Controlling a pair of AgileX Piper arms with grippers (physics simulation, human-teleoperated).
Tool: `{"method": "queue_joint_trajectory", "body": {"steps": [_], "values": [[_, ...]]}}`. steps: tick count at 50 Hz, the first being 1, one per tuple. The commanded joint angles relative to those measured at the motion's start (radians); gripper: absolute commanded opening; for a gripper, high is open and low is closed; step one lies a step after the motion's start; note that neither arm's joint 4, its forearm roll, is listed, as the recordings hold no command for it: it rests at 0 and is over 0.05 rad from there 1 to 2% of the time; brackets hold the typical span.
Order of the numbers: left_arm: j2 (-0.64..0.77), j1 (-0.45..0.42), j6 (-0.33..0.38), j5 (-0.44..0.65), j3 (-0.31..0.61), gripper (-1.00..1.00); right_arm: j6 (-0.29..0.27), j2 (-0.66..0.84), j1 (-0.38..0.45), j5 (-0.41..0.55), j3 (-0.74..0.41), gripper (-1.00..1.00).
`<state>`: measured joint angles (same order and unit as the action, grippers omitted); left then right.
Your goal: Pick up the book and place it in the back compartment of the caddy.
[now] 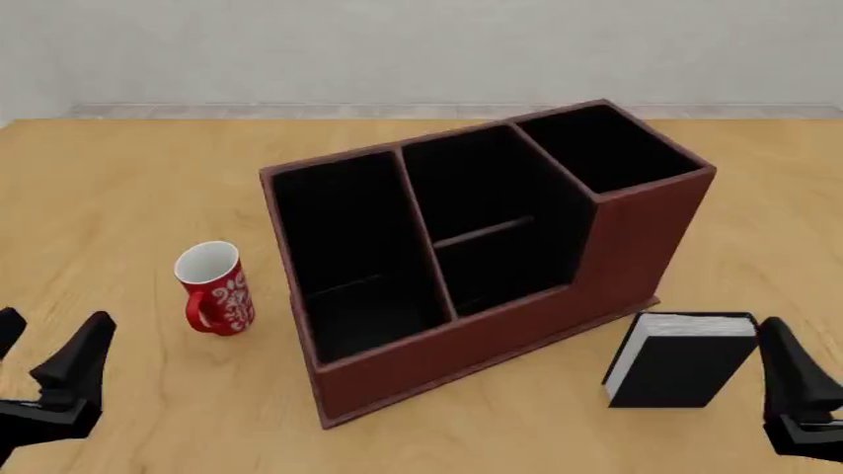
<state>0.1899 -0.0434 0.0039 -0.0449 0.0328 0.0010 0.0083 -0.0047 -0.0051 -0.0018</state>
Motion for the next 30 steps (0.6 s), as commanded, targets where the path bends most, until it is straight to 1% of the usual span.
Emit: {"method": "queue_joint_trajectory", "body": {"steps": [1,2,3,6,9,10,13,14,15,17,20,22,25,26,28,30], "values": [[-0.187,0.049,-0.005,0.065,0.003,1.0,-0.005,-0.004,0.005,0.004,-0.004,1.0],[-0.182,0.05,-0.005,0.062,0.007,1.0,-0.019,-0.007,0.007,-0.005,-0.003,1.0],[-0.184,0.05,-0.006,0.064,0.009,1.0,-0.019,-0.007,0.007,-0.005,-0.003,1.0],[-0.186,0.047,-0.006,0.069,0.01,1.0,0.006,0.014,0.004,-0.007,-0.001,1.0],[-0.186,0.044,-0.004,0.074,0.014,1.0,-0.003,0.001,0.005,0.0,-0.003,1.0],[-0.186,0.042,-0.005,0.076,0.016,1.0,-0.018,-0.006,0.007,-0.006,-0.002,1.0],[-0.186,0.038,-0.007,0.078,0.018,1.0,0.001,0.0,0.005,0.007,-0.005,1.0],[-0.186,0.038,-0.007,0.078,0.018,1.0,0.005,0.01,0.004,-0.003,-0.002,1.0],[-0.186,0.034,-0.007,0.079,0.018,1.0,0.002,0.0,0.005,0.008,-0.006,1.0],[-0.186,0.03,-0.008,0.083,0.023,1.0,-0.02,-0.007,0.007,-0.003,-0.006,1.0],[-0.186,0.021,-0.009,0.084,0.023,1.0,-0.008,-0.003,0.006,0.0,-0.003,1.0],[-0.186,-0.013,-0.006,0.092,0.031,1.0,0.005,0.019,0.005,-0.013,-0.001,1.0],[-0.185,-0.062,-0.022,0.106,0.048,1.0,-0.017,-0.006,0.007,-0.004,-0.004,1.0],[-0.188,-0.079,-0.018,0.117,0.053,1.0,-0.014,-0.005,0.006,-0.004,-0.002,1.0],[-0.181,-0.095,-0.018,0.12,0.064,1.0,0.004,0.012,0.005,-0.007,-0.001,1.0],[-0.179,-0.106,-0.028,0.126,0.076,1.0,0.002,0.008,0.005,-0.004,-0.002,1.0]]}}
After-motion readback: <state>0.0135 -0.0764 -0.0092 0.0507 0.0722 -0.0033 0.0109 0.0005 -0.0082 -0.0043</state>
